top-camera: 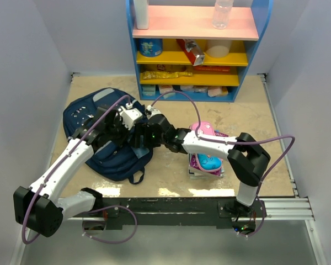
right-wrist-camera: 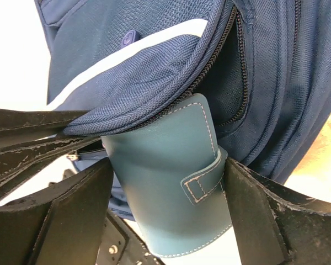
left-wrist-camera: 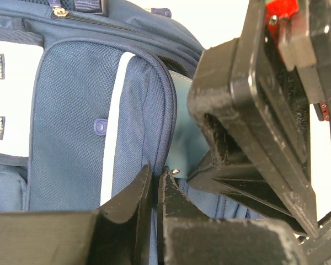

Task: Pack the student bag
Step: Place the personal item in the student bag.

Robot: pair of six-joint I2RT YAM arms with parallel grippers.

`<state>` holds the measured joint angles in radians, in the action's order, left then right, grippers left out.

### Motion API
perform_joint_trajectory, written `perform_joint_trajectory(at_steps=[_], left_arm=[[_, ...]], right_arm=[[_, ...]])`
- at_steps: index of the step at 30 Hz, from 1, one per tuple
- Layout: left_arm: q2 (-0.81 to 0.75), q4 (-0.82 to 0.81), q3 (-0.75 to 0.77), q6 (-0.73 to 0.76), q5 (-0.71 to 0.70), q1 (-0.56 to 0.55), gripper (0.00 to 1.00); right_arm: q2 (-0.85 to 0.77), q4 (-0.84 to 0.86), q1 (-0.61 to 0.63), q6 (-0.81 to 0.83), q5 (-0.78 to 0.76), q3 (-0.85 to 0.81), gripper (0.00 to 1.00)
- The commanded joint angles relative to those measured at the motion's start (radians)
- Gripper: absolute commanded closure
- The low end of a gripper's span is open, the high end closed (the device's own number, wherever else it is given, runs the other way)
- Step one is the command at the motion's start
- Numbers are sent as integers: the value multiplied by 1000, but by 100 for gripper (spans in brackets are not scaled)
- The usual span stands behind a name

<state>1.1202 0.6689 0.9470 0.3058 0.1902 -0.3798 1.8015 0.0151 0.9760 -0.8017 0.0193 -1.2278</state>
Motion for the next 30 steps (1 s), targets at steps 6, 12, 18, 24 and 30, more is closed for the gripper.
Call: perform_joint_trajectory(at_steps=[6, 12, 18, 24, 30], left_arm=[[-3, -84, 53, -23, 75, -18, 100], [-5, -77, 61, -27, 74, -18, 100], [-2, -80, 55, -20, 66, -19, 100], [7, -80, 64, -31, 66, -22, 100], [-3, -69, 65, -27, 54, -24, 100]], right_arm=[[-33, 125, -7, -76, 88, -35, 13], [-24, 142, -20, -103, 126, -64, 14], [-103, 73, -53, -111, 110, -48, 13], [-74, 31, -51, -117, 44, -30, 16], [-48, 124, -53, -142, 63, 45, 42]])
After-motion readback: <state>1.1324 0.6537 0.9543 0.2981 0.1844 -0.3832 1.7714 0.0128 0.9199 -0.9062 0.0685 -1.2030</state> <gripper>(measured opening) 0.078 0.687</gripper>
